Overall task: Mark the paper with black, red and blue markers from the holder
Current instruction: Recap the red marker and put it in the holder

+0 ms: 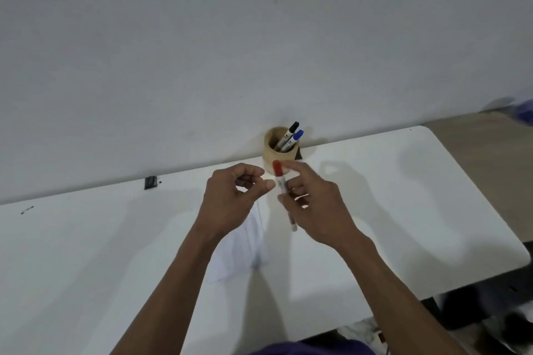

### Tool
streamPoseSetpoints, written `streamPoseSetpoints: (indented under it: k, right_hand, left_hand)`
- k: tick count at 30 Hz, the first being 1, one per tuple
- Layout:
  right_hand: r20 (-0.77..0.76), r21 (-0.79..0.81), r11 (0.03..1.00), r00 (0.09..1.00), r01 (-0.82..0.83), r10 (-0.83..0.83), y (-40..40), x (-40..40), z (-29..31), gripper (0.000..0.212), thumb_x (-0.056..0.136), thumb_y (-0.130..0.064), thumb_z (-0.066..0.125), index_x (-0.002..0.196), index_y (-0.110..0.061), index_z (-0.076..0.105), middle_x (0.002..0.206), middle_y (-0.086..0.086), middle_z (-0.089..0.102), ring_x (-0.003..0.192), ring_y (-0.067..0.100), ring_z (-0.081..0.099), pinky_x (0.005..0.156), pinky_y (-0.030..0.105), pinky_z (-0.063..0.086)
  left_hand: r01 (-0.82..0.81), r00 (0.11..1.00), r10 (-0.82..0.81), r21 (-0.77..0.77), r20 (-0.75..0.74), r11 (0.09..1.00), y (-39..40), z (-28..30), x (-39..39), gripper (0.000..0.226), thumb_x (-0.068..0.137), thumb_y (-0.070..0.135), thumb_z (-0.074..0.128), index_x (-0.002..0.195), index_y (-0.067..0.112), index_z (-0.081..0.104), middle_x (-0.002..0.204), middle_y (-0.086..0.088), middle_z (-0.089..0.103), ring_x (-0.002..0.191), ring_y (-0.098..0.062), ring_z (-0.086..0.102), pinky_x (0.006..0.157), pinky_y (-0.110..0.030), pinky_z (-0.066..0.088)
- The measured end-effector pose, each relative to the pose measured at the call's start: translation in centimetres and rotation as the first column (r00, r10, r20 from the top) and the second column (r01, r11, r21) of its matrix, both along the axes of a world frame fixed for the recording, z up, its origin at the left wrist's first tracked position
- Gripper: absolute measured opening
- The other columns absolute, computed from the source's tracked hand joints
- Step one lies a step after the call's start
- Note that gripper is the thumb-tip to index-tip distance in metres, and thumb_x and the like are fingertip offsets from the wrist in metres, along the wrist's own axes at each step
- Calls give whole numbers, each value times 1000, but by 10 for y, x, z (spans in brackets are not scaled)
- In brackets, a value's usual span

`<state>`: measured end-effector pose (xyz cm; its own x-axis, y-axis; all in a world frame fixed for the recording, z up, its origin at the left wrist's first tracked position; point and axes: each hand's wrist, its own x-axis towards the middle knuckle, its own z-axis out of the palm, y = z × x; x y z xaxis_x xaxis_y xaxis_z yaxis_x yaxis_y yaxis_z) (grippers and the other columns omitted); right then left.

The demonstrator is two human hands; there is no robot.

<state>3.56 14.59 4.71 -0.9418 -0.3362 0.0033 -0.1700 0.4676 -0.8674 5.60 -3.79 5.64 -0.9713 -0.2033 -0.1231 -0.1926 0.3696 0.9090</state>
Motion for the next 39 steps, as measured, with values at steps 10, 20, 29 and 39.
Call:
streamPoseSetpoints:
  k: [10,20,29,39]
  right_hand:
    - [-146,-406,850,894,336,-424,4,-106,19,41,97,-12,68,133,-17,48,87,5,78,77,5,75,73,13,51]
    - [-200,-293,883,880,366,-431,-15,-143,-21,34,93,-20,74,122,-14,56,89,-7,75,87,-2,73,83,15,56]
    - [-174,-165,917,905,363,-389,-19,-146,-40,23,92,-20,75,111,-15,64,96,-5,77,81,0,69,68,-1,42]
    - [-139,-89,926,916,367,-377,-22,-149,-41,12,94,-26,72,98,-15,75,91,-6,78,90,8,71,78,15,53]
  left_hand:
    - [-178,976,188,-87,114,980,38,-50,-80,91,67,39,91,142,22,43,130,5,58,106,-10,58,78,-19,43]
    - [-197,979,200,-69,49,978,52,-79,-105,84,61,36,94,129,26,47,126,11,60,107,-7,56,80,-7,36]
    - [-198,979,195,-42,-53,979,53,-80,-105,73,66,30,92,127,25,52,122,14,63,112,-11,60,87,-13,44]
    - [-219,974,217,-14,-61,976,54,-85,-105,74,66,34,92,127,26,51,119,17,61,111,-9,59,89,-27,52]
